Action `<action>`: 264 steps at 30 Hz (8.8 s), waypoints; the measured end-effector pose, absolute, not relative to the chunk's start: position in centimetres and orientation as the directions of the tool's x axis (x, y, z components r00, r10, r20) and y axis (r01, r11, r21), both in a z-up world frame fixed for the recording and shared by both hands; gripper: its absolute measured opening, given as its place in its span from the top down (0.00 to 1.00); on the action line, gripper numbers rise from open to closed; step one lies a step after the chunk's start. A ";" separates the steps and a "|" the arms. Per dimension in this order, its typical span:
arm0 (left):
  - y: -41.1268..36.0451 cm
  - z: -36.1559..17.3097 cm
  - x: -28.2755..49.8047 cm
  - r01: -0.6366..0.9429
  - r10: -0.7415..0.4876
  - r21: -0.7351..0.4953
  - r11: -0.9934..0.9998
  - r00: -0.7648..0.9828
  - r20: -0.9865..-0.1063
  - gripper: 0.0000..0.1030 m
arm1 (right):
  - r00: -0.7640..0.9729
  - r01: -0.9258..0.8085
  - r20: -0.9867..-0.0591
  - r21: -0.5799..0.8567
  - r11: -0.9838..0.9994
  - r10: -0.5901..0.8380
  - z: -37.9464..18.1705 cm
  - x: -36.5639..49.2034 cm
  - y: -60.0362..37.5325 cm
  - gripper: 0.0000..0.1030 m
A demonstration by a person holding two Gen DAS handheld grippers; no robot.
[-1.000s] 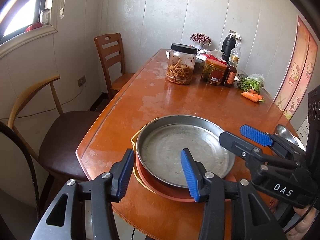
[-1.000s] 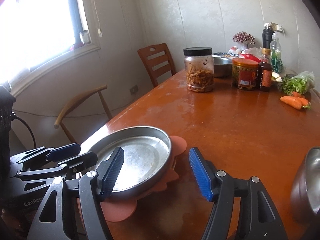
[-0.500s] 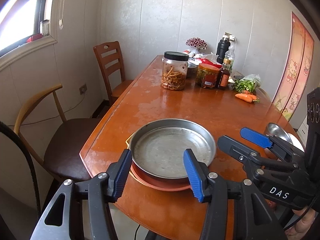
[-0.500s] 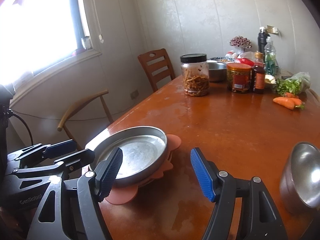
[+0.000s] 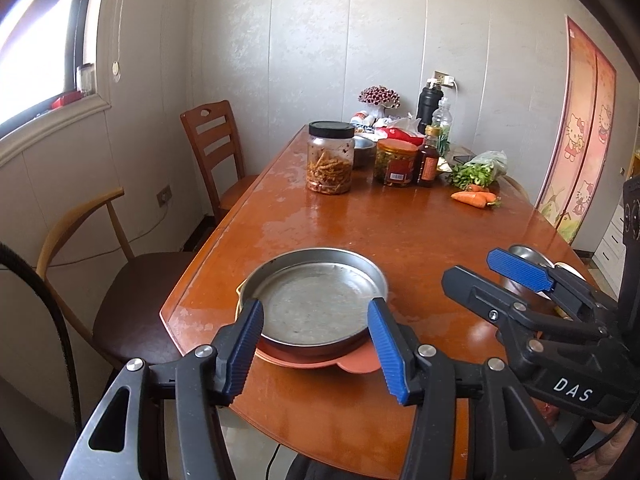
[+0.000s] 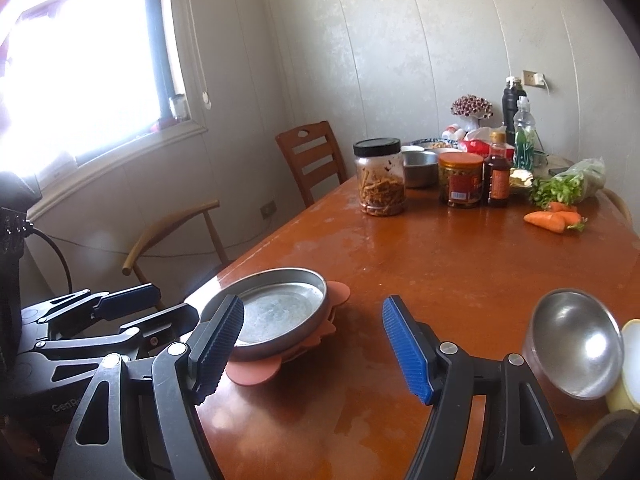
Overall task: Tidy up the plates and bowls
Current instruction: 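Move both tools to the large steel basin rim and close, then carry the large steel basin with both tools toward the plate stack, then lower the steel basin onto the table and open both tools, then grasp the smaller steel bowl rim with both tools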
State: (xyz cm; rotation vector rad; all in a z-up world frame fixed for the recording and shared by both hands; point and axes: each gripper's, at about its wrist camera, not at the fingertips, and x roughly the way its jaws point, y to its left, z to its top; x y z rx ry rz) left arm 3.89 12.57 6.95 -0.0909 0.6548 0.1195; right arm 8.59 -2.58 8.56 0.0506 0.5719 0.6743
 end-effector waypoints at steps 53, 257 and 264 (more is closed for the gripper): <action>-11.9 2.9 6.7 0.269 -0.227 -0.061 0.961 0.643 -0.731 0.41 | 0.759 -0.143 -0.597 0.235 0.961 0.259 3.7 2.2 -32.1 0.27; -3.9 0.7 22.0 0.171 -0.262 -0.202 0.964 0.513 -0.817 0.47 | 0.619 -0.360 -0.690 0.176 0.916 0.376 2.3 16.9 -16.6 0.34; -3.9 0.7 21.9 0.178 -0.270 -0.208 0.962 0.510 -0.816 0.54 | 0.608 -0.386 -0.691 0.172 0.906 0.390 2.0 17.0 -15.6 0.35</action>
